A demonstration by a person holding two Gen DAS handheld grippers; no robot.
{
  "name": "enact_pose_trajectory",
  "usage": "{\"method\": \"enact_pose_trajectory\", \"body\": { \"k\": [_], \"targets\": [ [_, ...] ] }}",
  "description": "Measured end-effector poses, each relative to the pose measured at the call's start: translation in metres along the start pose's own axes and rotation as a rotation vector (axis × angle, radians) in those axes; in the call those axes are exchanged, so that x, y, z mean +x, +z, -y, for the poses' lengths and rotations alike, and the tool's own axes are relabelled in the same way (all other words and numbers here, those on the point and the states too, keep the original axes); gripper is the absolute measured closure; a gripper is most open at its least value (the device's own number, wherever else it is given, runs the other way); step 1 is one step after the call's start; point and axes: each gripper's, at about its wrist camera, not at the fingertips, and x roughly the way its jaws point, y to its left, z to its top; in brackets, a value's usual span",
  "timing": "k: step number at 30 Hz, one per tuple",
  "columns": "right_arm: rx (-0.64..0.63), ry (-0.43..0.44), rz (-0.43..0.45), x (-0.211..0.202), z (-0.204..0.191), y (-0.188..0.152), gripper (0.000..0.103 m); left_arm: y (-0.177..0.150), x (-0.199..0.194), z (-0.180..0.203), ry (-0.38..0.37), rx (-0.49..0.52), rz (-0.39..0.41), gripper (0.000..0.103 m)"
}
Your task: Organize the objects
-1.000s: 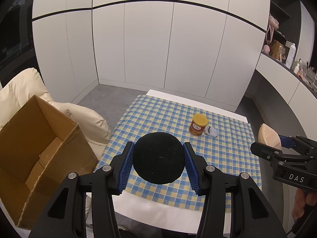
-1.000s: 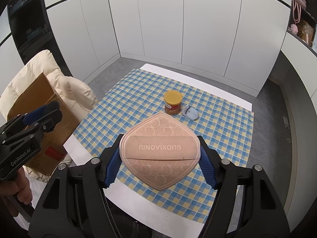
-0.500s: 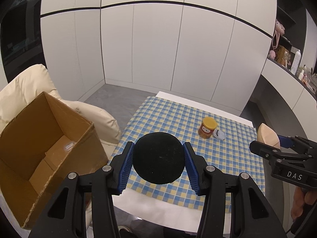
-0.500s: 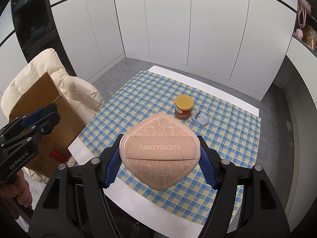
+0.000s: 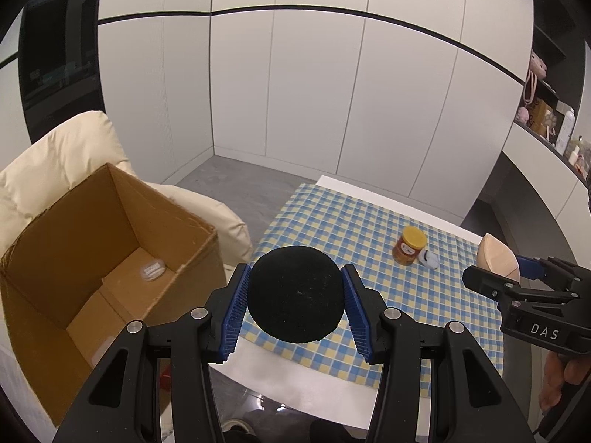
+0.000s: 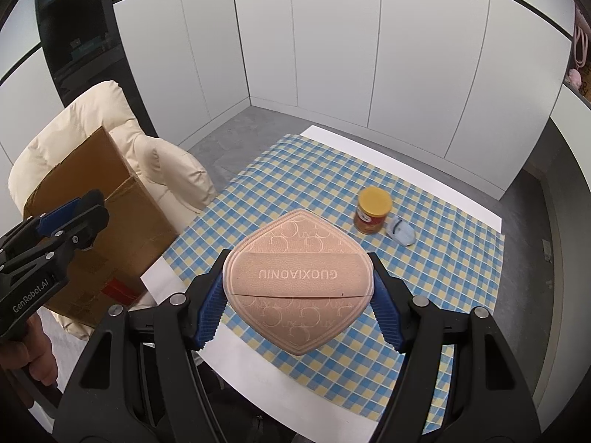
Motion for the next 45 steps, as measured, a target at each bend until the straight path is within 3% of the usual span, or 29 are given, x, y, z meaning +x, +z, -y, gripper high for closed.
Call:
{"method": "enact_pose_trajectory", "body": {
  "k": [45],
  "targets": [
    [-0.173,0.091,0.027,0.025,-0.108,0.023,0.031,-0.009,-0.025,-0.085,0.12,-0.093,0.035,0.053]
  ]
}}
